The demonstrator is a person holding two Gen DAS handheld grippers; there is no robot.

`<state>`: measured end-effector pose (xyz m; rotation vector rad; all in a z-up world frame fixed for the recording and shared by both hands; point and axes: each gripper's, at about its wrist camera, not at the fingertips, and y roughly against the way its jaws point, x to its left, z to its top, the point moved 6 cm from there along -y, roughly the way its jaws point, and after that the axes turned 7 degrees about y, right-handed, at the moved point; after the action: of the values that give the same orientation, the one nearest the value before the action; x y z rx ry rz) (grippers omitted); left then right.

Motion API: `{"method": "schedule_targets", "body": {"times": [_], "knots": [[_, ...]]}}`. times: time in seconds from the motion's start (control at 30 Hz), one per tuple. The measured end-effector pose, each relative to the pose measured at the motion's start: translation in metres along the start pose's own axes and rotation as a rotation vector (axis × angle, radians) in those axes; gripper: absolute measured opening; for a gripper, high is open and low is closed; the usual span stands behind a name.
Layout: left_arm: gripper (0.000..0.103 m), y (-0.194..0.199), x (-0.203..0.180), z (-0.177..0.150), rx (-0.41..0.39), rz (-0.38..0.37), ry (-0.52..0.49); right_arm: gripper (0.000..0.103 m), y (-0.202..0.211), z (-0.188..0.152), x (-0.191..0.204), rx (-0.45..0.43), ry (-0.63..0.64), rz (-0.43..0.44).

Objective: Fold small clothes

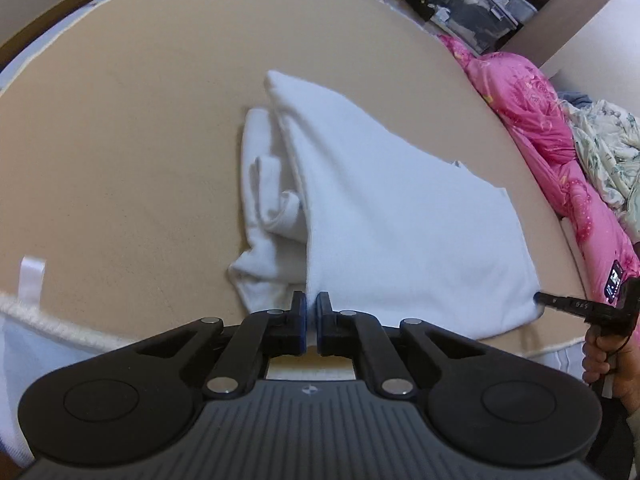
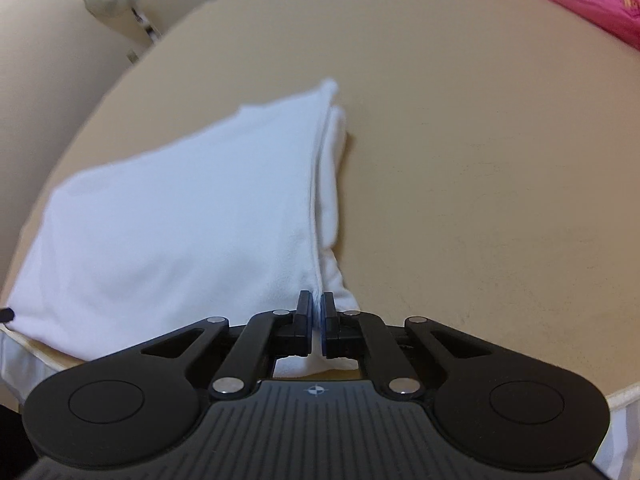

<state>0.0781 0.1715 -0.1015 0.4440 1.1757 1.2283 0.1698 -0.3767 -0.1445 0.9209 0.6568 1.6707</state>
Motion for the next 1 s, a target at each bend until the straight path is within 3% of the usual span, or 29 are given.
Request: {"method": "schedule_targets", "body": {"times": [0.07, 0.17, 0.27, 0.37, 0.47, 0.57, 0.63, 0.7, 0.8, 0.87, 0.9, 1.0], "knots": [[0.005, -0.015, 0.003, -0.008, 0.073, 0.067, -0.027, 0.003, 0.004, -0.001, -0.009, -0.001, -0.037, -0.003], [0.007, -0.029, 0.004, -0.017, 0.142, 0.114, -0.080, 0.003, -0.006, -0.014, -0.022, 0.088, -0.099, -0.013], [0.017, -0.020, -0.001, -0.003, 0.066, 0.102, -0.068, 0.011, -0.002, -0.007, -0.021, 0.055, -0.071, -0.052], [0.024, -0.003, -0.009, 0.013, -0.058, 0.089, -0.085, 0.026, 0.016, 0.006, -0.020, -0.057, -0.039, -0.119], [0.024, -0.008, -0.029, 0.018, -0.037, -0.017, -0.105, 0.029, 0.025, 0.016, -0.009, -0.131, -0.025, -0.028], [0.024, -0.025, -0.038, 0.010, 0.032, 0.017, -0.181, 0.031, 0.007, 0.012, 0.001, -0.062, 0.034, 0.009], [0.022, -0.045, -0.030, 0.005, 0.108, 0.123, -0.193, 0.038, -0.014, 0.002, 0.003, 0.052, 0.085, -0.045], [0.021, -0.051, -0.030, 0.005, 0.139, 0.124, -0.188, 0.043, -0.030, -0.009, -0.001, 0.154, 0.128, -0.125], [0.037, -0.043, -0.034, 0.017, 0.098, 0.055, -0.187, 0.043, -0.018, 0.005, -0.001, 0.059, 0.129, -0.135], [0.055, -0.032, -0.034, 0.030, 0.037, 0.006, -0.136, 0.044, -0.008, 0.017, -0.004, -0.021, 0.103, -0.138], [0.059, -0.026, -0.031, 0.035, 0.009, -0.013, -0.106, 0.044, -0.004, 0.021, -0.006, -0.048, 0.089, -0.146], [0.080, -0.023, -0.017, 0.060, -0.058, -0.016, -0.013, 0.045, 0.002, 0.029, -0.011, -0.103, 0.052, -0.168]]}}
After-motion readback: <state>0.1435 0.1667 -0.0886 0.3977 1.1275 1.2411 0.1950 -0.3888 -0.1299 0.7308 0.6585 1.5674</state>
